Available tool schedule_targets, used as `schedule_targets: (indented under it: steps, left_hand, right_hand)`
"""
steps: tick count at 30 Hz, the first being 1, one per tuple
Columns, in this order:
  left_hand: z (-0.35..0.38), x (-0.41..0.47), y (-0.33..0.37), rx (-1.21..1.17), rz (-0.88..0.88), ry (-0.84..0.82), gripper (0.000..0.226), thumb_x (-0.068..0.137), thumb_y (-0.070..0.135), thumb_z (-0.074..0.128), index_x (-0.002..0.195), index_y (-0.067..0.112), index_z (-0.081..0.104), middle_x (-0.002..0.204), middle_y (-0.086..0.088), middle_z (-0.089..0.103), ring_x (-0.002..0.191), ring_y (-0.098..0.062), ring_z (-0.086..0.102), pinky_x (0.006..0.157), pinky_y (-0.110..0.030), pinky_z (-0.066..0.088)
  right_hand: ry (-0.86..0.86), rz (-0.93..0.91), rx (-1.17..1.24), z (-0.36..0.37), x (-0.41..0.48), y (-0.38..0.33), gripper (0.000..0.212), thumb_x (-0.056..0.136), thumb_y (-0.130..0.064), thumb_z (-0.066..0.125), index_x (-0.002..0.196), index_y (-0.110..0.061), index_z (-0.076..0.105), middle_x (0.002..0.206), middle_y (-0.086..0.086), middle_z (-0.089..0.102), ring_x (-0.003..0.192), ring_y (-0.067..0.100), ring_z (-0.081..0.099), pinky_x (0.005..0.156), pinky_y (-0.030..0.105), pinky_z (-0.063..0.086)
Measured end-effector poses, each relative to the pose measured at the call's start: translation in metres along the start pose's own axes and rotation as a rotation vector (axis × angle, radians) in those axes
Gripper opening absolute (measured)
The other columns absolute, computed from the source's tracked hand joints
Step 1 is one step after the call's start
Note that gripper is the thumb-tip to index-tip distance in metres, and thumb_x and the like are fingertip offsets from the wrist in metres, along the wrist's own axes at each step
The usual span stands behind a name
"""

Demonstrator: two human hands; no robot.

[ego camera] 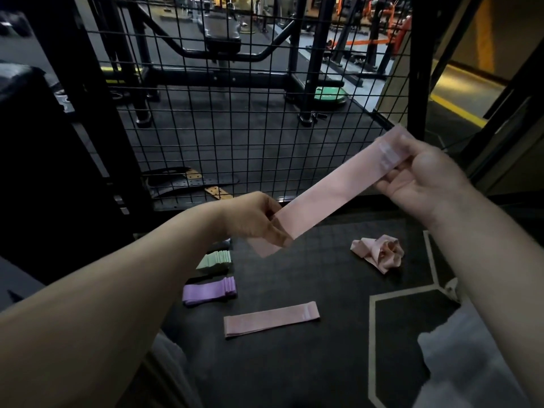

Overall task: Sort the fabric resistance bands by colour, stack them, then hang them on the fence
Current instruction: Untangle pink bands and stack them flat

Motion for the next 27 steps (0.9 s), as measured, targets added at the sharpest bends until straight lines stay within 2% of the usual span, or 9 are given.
schedule_targets:
  steps: [2,4,8,11,13,17,21,24,27]
  left_hand:
    - [-0.004,-0.001,0.000,-0.019,-0.023,0.019,0.029,0.072,0.013,0.087,0.097,0.007,0.073,0.094,-0.012,0.075,0.089,-0.032,0.072,0.085,-0.052,0.058]
    - [-0.009,-0.001,-0.001,-0.045,-0.032,0.061,0.029,0.074,0.013,0.085,0.099,0.003,0.072,0.089,-0.011,0.074,0.081,-0.029,0.070,0.080,-0.051,0.057]
    - [-0.018,0.003,-0.012,-0.064,-0.079,0.128,0.023,0.081,0.014,0.080,0.096,0.001,0.069,0.079,-0.011,0.068,0.063,-0.021,0.064,0.062,-0.036,0.055]
    - [-0.024,0.006,-0.022,-0.102,-0.128,0.188,0.014,0.088,0.013,0.073,0.096,0.003,0.066,0.077,-0.014,0.068,0.057,-0.020,0.065,0.056,-0.032,0.057]
    - [-0.028,0.006,-0.028,-0.124,-0.158,0.230,0.010,0.091,0.011,0.069,0.097,0.004,0.066,0.078,-0.016,0.070,0.056,-0.020,0.066,0.057,-0.034,0.058]
    - [-0.033,0.007,-0.036,-0.188,-0.191,0.274,0.013,0.096,0.016,0.064,0.093,0.004,0.065,0.077,-0.019,0.069,0.058,-0.023,0.066,0.056,-0.035,0.060]
    - [-0.038,0.008,-0.041,-0.198,-0.226,0.322,0.006,0.096,0.005,0.061,0.099,0.002,0.065,0.079,-0.020,0.069,0.060,-0.026,0.068,0.056,-0.038,0.061]
    - [-0.043,0.008,-0.043,-0.180,-0.239,0.367,0.013,0.094,-0.003,0.057,0.102,0.003,0.064,0.080,-0.021,0.069,0.056,-0.025,0.069,0.050,-0.033,0.058]
    - [-0.048,0.008,-0.047,-0.188,-0.244,0.418,0.016,0.092,-0.007,0.054,0.100,0.002,0.065,0.076,-0.022,0.069,0.060,-0.029,0.071,0.049,-0.033,0.058]
  right_hand:
    - [0.045,0.013,0.014,-0.013,0.002,-0.001,0.028,0.100,-0.021,0.051,0.127,-0.013,0.054,0.115,0.012,0.068,0.102,0.027,0.068,0.072,0.049,0.058]
    - [0.061,0.023,-0.005,-0.022,0.005,0.001,0.031,0.100,-0.022,0.050,0.129,-0.012,0.051,0.117,0.012,0.065,0.104,0.027,0.066,0.070,0.049,0.056]
    - [0.098,0.030,-0.050,-0.038,0.011,0.003,0.036,0.100,-0.024,0.049,0.134,-0.014,0.049,0.119,0.011,0.063,0.106,0.026,0.063,0.087,0.052,0.054]
    - [0.136,0.032,-0.072,-0.049,0.013,0.008,0.027,0.101,-0.022,0.048,0.126,-0.015,0.053,0.115,0.010,0.065,0.102,0.023,0.065,0.068,0.040,0.053]
    - [0.157,0.047,-0.097,-0.057,0.014,0.014,0.020,0.100,-0.021,0.049,0.119,-0.016,0.055,0.114,0.008,0.065,0.100,0.021,0.065,0.065,0.037,0.051]
    - [0.208,0.040,-0.151,-0.072,0.017,0.021,0.014,0.098,-0.016,0.053,0.111,-0.018,0.060,0.110,0.006,0.068,0.098,0.019,0.068,0.075,0.039,0.056]
    - [0.266,-0.019,-0.286,-0.086,0.018,0.021,0.013,0.097,-0.018,0.056,0.105,-0.024,0.065,0.105,0.002,0.068,0.097,0.016,0.066,0.082,0.035,0.055]
    - [0.274,-0.026,-0.352,-0.091,0.019,0.024,0.014,0.096,-0.019,0.057,0.106,-0.023,0.066,0.101,0.000,0.065,0.086,0.010,0.060,0.073,0.028,0.051]
    - [0.265,-0.006,-0.316,-0.095,0.019,0.032,0.011,0.096,-0.013,0.057,0.104,-0.016,0.065,0.087,0.000,0.060,0.070,0.006,0.052,0.066,0.023,0.045]
Point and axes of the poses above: each hand's wrist, its own x-axis towards the middle knuckle, its own z-axis out of the palm, y = z × x, the point moved 9 cm from there along x, towards the middle knuckle
